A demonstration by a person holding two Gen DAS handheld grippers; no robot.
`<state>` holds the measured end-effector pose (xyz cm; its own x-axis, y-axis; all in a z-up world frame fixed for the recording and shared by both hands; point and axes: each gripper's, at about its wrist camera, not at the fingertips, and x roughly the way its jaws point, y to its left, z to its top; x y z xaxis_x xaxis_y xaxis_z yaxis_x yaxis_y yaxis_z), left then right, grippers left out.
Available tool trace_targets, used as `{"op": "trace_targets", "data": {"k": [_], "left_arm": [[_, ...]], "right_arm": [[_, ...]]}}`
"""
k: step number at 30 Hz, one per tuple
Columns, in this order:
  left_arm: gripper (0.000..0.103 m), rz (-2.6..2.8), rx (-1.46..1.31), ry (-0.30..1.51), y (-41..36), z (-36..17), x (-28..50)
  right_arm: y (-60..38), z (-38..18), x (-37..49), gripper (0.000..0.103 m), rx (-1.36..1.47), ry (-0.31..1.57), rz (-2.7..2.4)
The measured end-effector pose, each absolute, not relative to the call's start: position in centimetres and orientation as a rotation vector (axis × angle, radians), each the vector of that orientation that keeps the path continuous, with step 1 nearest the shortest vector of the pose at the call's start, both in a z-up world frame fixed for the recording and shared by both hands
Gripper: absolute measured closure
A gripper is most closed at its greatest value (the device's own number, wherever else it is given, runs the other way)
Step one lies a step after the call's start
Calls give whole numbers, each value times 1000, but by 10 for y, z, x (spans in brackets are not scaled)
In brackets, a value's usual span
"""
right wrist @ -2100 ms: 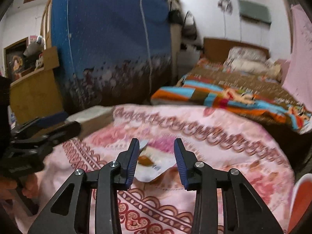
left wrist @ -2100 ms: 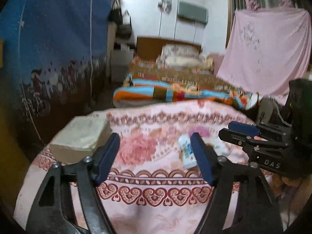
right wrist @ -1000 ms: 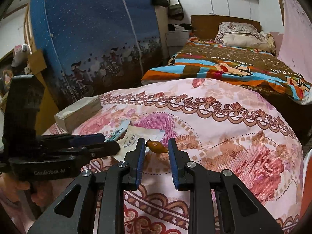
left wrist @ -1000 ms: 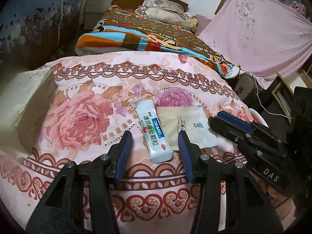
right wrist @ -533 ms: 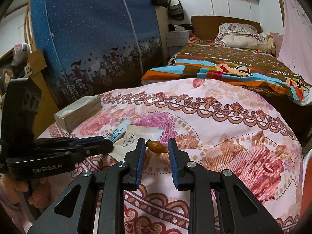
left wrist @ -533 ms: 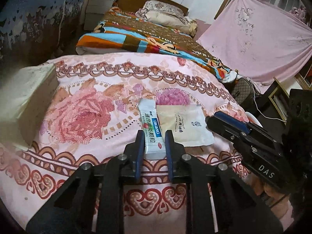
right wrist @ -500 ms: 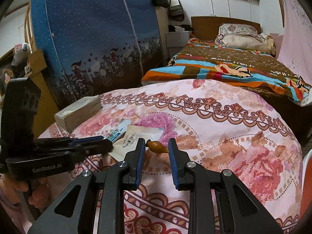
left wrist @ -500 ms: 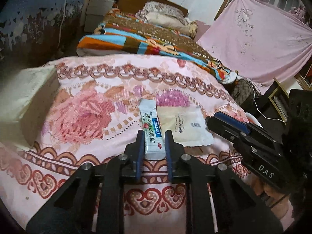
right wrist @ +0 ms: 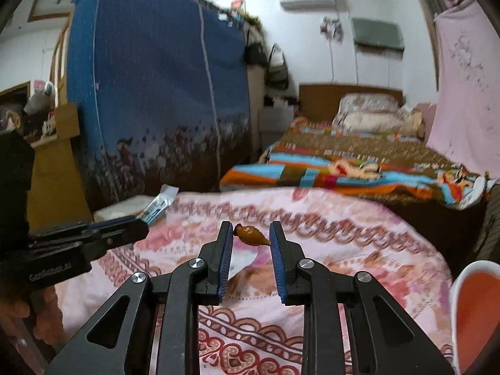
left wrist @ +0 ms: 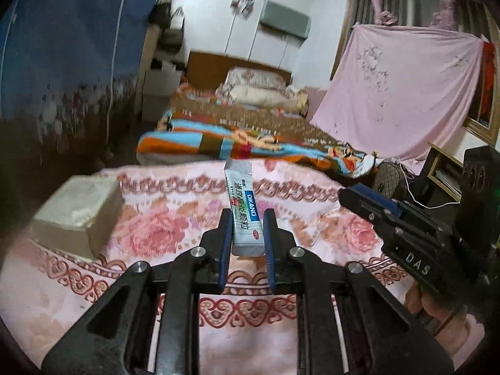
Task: Collect trash
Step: 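Carry the white tube and brown nut over the orange bucket with both tools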
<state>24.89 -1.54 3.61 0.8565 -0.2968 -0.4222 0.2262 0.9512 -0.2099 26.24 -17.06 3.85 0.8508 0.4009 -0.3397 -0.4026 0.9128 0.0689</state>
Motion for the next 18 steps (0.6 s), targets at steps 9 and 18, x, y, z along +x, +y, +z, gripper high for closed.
{"op": "trace_targets", "data": {"k": [9,18], "left_arm": [[99,-371,-41,280,-63,72,217],[100,-560,36,238,-131,87,213]], "right_arm": [[-215,70,214,81,15,139,303],[-286,87,183,81,117,26,113]]}}
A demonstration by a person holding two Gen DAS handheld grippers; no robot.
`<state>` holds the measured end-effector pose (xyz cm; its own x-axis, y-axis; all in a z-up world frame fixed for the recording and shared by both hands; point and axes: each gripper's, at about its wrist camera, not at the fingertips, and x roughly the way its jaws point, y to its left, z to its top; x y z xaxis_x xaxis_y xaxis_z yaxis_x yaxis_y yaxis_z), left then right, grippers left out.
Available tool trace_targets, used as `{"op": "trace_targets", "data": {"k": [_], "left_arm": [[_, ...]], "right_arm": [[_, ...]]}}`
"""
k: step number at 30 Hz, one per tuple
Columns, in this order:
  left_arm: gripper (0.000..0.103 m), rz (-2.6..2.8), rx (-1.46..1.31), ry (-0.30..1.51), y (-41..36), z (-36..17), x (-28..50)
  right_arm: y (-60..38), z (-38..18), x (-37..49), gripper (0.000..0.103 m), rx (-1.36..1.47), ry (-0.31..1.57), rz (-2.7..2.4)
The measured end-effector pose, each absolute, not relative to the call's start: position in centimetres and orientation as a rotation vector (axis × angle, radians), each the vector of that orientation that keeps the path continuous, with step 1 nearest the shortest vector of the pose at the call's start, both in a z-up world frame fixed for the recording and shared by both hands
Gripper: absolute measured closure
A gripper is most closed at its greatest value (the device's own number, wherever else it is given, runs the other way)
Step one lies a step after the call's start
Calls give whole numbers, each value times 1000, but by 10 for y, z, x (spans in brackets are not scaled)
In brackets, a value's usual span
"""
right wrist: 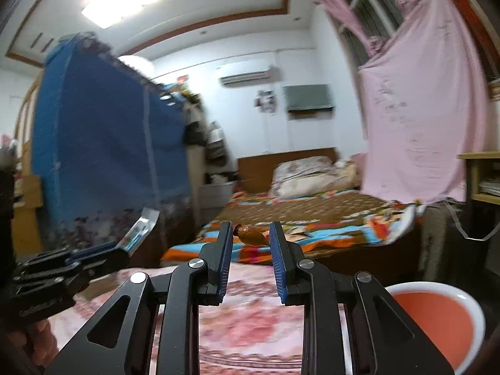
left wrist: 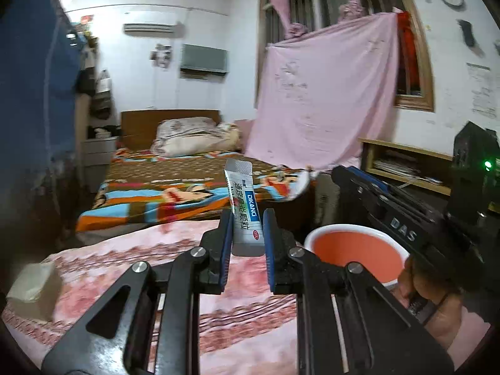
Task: Collect trash
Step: 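Carry the white tube and brown nut over the orange bucket with both tools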
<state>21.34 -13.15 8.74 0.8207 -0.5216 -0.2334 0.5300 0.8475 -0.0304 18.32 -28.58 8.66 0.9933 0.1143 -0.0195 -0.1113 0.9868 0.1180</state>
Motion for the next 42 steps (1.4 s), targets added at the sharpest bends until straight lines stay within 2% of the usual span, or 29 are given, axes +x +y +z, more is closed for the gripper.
{"op": "trace_targets", "data": {"k": [12,23,42], "left_arm": [[100,-744,71,256,-211,90,212],[100,-852,129,414,-273,77,239],[99,-907,137,584,-309,61,259]], "right_arm": [[-380,75,182,81,239,74,-136],[-424,55,189,81,374,160,-260],[-445,34,189,80,476,248,-340]]}}
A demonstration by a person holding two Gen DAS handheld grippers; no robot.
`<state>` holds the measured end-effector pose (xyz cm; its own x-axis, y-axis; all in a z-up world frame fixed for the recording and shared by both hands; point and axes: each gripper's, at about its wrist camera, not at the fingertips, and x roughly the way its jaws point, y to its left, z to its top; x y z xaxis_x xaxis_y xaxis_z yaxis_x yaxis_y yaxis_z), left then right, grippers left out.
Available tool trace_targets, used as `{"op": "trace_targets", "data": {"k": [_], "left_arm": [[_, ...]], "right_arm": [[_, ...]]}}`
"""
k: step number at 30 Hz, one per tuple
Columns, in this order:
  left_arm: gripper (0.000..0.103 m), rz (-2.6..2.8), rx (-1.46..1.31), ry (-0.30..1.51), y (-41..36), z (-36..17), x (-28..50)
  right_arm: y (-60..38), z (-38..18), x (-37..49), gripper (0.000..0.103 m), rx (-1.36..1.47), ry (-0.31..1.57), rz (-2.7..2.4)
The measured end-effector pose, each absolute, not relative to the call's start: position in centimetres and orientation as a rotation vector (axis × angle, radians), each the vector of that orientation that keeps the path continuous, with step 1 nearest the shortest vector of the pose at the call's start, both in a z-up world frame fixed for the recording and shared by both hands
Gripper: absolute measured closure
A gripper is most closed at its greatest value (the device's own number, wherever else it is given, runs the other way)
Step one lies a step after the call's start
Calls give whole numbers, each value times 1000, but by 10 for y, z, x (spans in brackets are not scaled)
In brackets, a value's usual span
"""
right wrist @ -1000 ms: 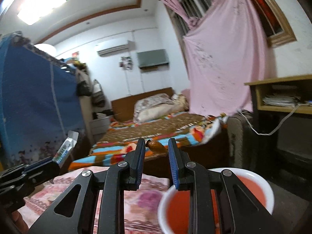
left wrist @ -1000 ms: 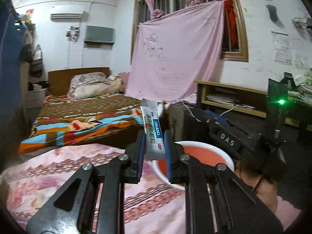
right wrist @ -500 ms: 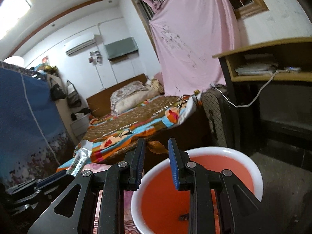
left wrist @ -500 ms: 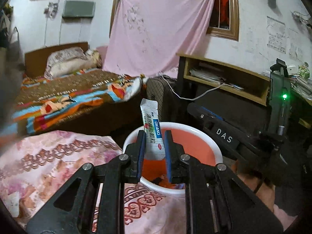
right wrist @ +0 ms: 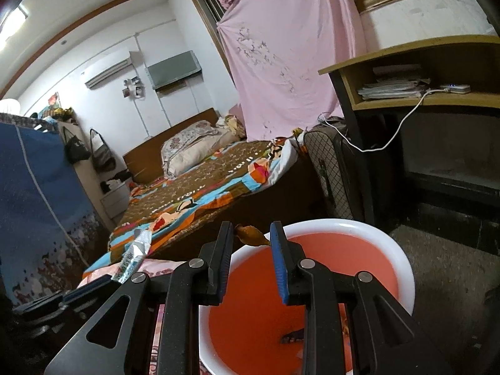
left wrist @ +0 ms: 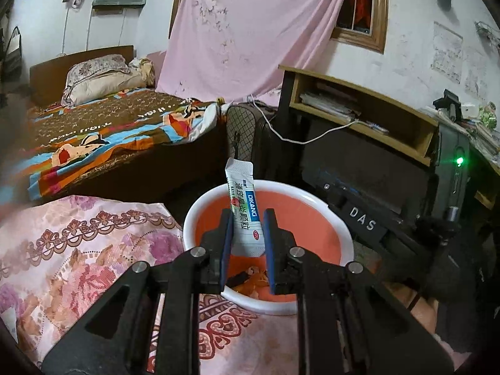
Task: Collect trash
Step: 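Carry the white tube and brown nut over the orange bucket with both tools, then open both tools to drop the white tube and brown nut into the bucket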
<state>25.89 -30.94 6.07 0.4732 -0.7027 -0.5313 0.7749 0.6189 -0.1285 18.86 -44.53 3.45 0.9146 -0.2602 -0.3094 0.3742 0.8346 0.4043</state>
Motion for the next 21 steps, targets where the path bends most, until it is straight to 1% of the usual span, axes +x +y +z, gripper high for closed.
{"op": "trace_targets", "data": {"k": [10,18,21], "left_arm": [[99,-899,93,646,-314,53,268],[97,-896,66,656,-313,56,271],[91,-876,72,646,-308,56,269]], "right_arm": [[-455,30,191,80,520,278,-346],[-458,28,190,69,540,285,-356],[-458,28,191,65,547,282,-359]]}}
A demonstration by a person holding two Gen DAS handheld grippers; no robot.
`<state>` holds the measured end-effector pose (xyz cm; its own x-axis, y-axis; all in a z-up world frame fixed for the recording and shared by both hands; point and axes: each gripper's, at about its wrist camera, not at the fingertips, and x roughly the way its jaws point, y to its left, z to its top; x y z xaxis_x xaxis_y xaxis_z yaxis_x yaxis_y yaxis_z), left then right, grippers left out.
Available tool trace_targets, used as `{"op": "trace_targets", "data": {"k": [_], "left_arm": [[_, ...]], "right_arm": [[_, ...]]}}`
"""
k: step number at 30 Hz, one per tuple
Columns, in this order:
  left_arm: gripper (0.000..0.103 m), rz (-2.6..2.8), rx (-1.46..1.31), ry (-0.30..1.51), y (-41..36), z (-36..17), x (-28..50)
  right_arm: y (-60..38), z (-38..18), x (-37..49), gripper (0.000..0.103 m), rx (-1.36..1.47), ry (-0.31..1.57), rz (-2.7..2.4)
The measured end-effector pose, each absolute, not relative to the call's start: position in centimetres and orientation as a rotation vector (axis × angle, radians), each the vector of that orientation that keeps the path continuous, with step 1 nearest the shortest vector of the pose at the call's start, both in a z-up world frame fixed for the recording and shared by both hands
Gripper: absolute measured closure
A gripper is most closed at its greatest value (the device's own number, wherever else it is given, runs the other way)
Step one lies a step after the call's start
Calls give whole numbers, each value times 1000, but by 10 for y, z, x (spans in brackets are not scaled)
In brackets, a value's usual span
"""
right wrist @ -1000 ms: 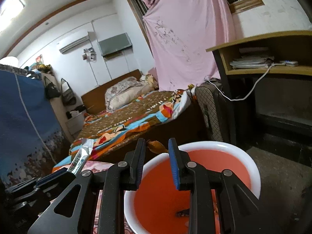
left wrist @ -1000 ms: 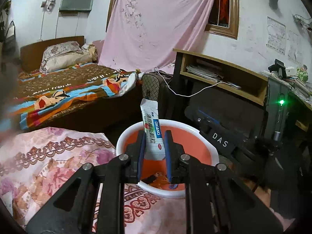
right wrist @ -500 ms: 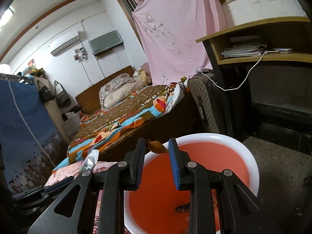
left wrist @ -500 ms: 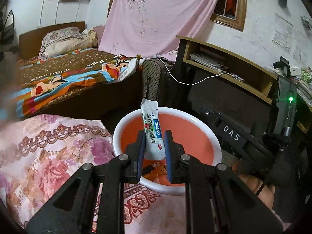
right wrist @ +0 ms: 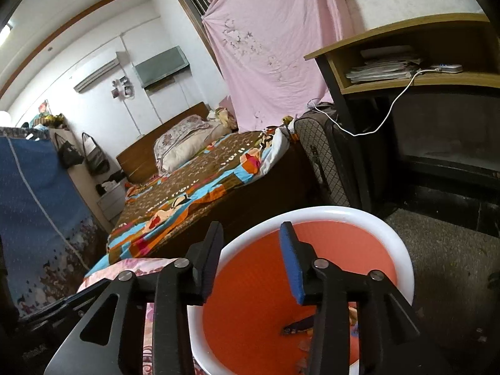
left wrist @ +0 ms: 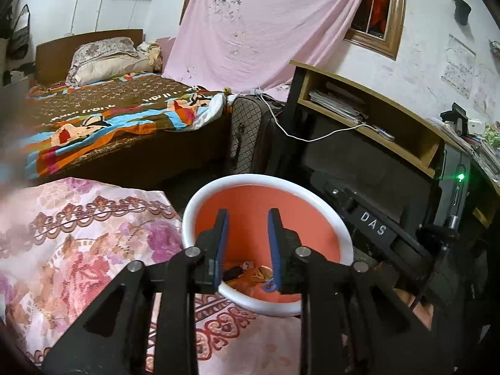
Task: Collect trash
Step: 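Open both tools to drop the white tube and brown nut into the bucket, then move both open tools from the bucket back over the bedspread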
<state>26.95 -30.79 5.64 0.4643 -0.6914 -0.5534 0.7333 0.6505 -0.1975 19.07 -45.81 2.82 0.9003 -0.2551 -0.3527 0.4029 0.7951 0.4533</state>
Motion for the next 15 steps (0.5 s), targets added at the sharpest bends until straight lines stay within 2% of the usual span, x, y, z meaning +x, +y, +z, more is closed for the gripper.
{"op": "trace_targets", "data": {"k": [15], "left_arm": [[55,-653,-31,524,-235,77,270]], "right_arm": [[-427,50,183,55,409,160,-331]]}}
